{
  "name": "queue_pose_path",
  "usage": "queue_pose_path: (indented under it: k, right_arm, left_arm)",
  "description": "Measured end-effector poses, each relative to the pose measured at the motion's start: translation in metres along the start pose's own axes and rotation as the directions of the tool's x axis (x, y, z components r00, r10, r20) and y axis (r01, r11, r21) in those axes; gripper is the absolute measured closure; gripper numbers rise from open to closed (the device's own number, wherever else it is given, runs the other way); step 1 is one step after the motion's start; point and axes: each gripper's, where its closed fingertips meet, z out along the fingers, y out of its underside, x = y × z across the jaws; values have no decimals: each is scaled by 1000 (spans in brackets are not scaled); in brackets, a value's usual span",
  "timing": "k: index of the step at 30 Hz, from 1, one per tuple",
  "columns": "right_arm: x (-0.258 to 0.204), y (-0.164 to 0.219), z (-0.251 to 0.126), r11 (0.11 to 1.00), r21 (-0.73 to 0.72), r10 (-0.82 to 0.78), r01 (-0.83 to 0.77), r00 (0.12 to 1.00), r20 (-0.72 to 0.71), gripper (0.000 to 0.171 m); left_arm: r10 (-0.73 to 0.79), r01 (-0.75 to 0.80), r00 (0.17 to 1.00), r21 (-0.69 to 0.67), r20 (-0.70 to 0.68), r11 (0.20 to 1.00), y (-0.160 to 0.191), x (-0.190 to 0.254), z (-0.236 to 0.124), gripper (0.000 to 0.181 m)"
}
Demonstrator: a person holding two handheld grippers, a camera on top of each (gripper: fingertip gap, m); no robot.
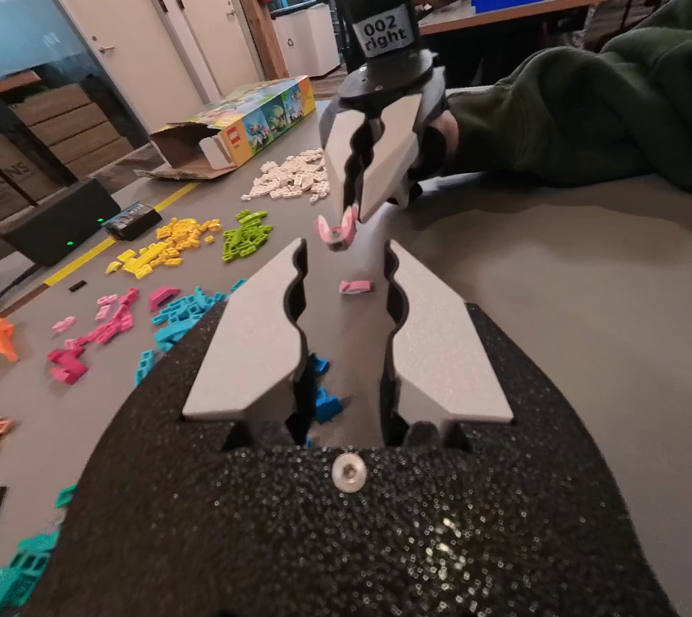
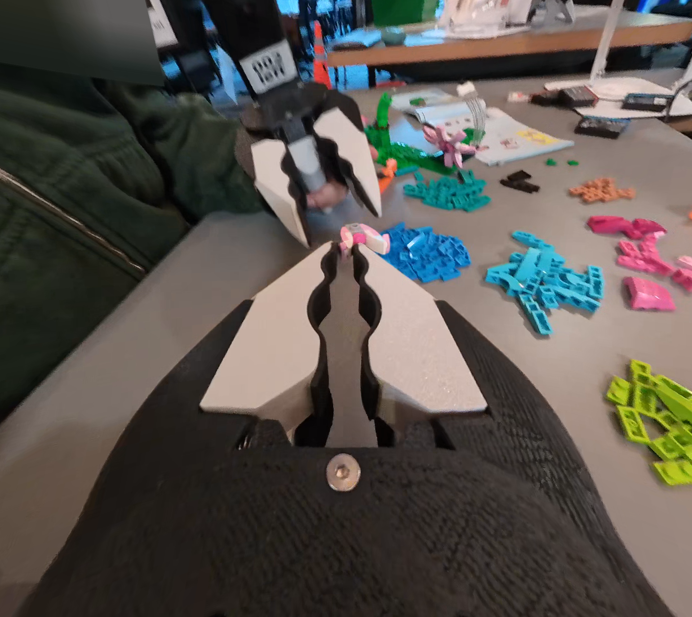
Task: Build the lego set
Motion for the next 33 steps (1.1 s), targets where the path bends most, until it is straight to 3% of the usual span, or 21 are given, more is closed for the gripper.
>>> queue_pose_path:
  k: [5,16,33]
  right_arm:
    - [-10,-14,0,993,99,61,-69,995,83,165]
    - [-9,-18,1,992,126,-19,15,999,30,165]
    - [-14,-15,6,992,99,-76,74,997,17,165]
  left_arm:
    - [-73,73,997,35,-5,997,-4,-2,1,143]
    - [-134,139,989,87,-56,986,-11,2,-2,165]
    - [-179,191,979,134,-97,972,-17,3,-4,164]
